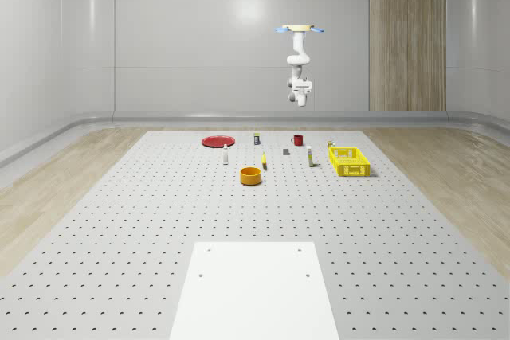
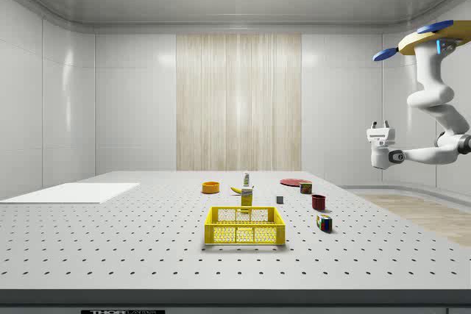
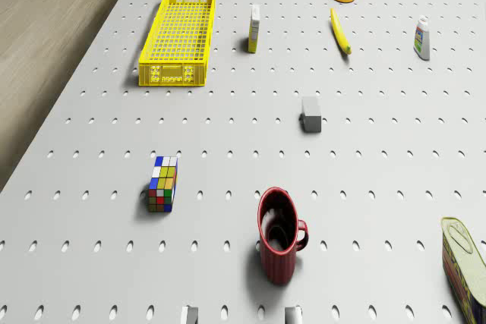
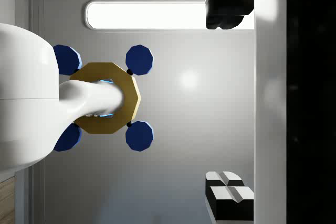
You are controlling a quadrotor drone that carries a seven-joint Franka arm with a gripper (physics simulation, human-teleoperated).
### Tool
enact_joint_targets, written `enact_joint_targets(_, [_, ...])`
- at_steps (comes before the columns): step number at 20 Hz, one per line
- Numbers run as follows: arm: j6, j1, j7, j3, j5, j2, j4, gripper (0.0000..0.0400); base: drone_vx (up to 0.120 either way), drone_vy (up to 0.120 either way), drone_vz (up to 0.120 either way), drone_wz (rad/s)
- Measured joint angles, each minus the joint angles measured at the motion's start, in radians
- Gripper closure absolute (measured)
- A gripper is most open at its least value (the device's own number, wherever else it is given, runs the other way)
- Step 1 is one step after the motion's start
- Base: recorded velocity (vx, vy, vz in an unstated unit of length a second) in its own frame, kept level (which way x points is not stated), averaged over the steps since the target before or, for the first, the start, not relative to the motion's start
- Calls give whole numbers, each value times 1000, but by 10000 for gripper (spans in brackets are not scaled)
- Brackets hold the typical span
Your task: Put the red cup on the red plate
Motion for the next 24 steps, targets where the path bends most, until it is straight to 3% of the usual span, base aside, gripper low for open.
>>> enact_joint_targets(6, [-98,-3,-2,1,1,25,128,0,0,0,0,0])
enact_joint_targets(11, [-154,-4,-2,2,2,59,222,0,0,0,0,0])
enact_joint_targets(18, [-187,-6,-3,3,2,82,283,0,6,-86,0,0])
enact_joint_targets(24, [-191,-7,-3,4,2,85,295,0,120,0,0,0])
